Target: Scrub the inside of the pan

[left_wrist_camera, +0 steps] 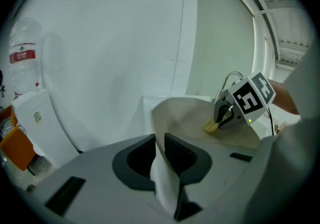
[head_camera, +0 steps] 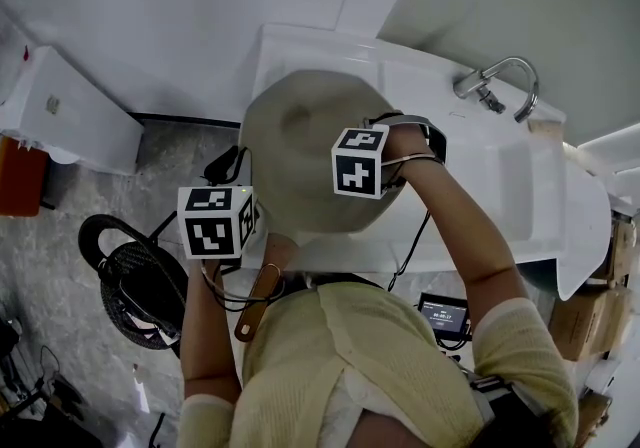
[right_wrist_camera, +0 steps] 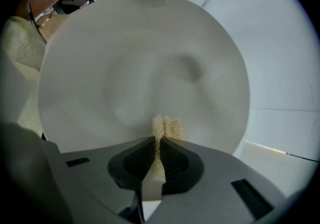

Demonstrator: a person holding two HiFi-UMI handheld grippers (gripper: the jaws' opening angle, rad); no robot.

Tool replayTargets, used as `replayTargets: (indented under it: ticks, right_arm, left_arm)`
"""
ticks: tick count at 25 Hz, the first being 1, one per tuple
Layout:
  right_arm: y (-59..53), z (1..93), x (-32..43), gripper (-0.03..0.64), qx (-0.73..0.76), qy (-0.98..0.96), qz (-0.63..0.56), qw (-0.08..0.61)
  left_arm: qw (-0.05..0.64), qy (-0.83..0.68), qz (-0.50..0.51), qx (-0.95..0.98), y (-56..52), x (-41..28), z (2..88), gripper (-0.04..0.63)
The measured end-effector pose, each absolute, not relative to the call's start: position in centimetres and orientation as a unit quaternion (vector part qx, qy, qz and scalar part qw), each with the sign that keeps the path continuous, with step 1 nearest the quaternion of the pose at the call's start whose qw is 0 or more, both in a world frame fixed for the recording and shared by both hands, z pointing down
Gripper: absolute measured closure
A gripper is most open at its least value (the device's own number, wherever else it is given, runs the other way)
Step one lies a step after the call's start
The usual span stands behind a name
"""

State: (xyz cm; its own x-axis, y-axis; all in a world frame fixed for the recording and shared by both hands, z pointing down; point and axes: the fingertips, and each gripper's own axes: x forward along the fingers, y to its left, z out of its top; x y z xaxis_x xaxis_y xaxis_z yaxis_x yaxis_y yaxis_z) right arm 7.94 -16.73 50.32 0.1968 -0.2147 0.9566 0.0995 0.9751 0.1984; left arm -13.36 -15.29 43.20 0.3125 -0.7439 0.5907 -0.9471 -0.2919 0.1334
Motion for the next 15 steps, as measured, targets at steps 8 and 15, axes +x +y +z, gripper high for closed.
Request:
replayTargets:
  ticks: [8, 15]
  right_arm:
    - [-14.3, 50.5, 8.4, 0.571, -0.002, -0.617, -0.069, 0.784]
    - [-12.8, 50.6, 8.2, 0.571, -0.033, -0.624, -0.045, 0.780]
  left_arm:
    - [0.234, -0.544, 0.214, 0.777, -15.3, -13.4, 43.1, 0.489]
    - [0.231, -0.544, 0.215, 0.778, -15.3, -13.3, 43.1, 0.488]
